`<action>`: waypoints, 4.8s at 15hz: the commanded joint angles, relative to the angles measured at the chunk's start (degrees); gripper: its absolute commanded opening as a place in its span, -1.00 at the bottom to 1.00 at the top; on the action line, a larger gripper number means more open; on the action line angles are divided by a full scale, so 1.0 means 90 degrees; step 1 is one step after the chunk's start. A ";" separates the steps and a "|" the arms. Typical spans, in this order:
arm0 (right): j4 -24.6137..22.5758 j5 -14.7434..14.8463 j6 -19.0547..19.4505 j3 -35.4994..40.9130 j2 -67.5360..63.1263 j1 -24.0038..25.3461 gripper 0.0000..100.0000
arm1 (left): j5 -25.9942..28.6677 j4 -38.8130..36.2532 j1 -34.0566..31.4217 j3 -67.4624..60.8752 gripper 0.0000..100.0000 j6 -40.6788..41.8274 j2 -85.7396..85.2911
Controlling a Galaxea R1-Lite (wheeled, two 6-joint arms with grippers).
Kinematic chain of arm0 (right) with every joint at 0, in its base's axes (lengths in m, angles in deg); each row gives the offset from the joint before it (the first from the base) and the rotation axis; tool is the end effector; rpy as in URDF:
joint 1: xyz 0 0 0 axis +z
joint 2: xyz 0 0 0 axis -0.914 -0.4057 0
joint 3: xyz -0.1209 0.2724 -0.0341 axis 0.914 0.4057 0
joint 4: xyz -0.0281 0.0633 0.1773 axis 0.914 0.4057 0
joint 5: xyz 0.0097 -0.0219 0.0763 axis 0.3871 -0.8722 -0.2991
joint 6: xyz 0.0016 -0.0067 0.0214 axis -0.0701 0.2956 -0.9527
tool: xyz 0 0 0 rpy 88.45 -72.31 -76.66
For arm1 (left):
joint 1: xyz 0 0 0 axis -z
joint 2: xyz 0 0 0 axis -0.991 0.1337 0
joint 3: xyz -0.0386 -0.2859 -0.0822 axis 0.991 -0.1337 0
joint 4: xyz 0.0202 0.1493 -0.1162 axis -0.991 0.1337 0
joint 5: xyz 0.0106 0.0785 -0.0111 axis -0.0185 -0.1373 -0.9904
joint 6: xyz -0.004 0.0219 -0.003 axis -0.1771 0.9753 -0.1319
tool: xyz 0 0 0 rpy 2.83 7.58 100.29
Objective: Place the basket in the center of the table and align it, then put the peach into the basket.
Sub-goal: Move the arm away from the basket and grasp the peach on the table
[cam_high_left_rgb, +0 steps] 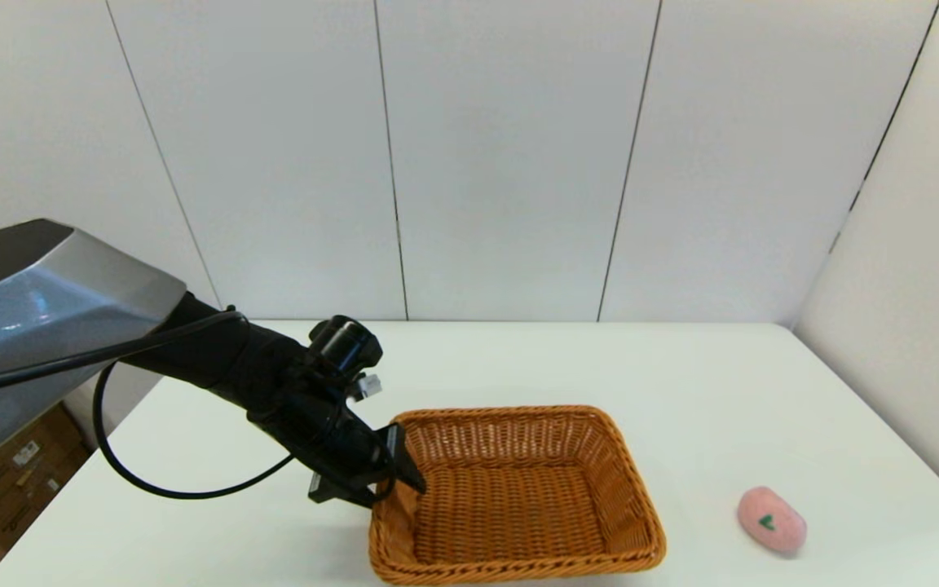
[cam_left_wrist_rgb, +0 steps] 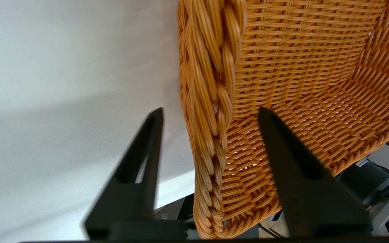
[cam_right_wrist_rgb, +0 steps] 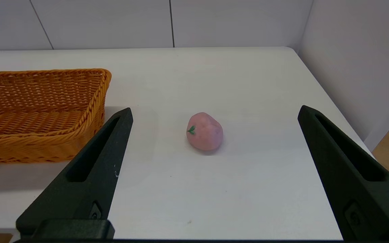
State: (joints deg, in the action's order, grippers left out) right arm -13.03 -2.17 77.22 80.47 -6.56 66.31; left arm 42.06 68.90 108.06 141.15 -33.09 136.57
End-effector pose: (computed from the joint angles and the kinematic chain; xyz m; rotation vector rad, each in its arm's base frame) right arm -0.0241 -0.0005 0.0759 0.0194 0.0244 -0.0140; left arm 0.3049 -0.1573 0.0585 -0.4419 1.4720 -0.3588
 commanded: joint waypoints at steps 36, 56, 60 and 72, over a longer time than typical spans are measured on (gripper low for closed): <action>0.0004 0.0002 -0.0002 0.0000 0.0012 0.0002 1.00 | -0.3319 0.0651 -0.2822 -0.3681 1.00 0.3986 -1.2051; 0.0004 0.0002 0.0027 0.0000 0.0012 0.0002 1.00 | -0.2762 -0.1771 -0.2812 -0.7138 1.00 0.3380 -1.3418; 0.0004 0.0002 0.0027 0.0000 0.0012 0.0002 1.00 | -0.2909 -0.1771 -0.2802 -0.7138 1.00 0.3195 -1.3418; 0.0951 -0.0037 0.0545 -0.2247 -0.5075 0.0012 1.00 | -0.2909 -0.1771 -0.2802 -0.7138 1.00 0.3195 -1.3418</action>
State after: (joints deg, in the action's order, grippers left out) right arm -5.20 -2.69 79.20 66.55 -26.32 66.37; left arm 15.91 52.98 82.84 76.91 -4.30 15.82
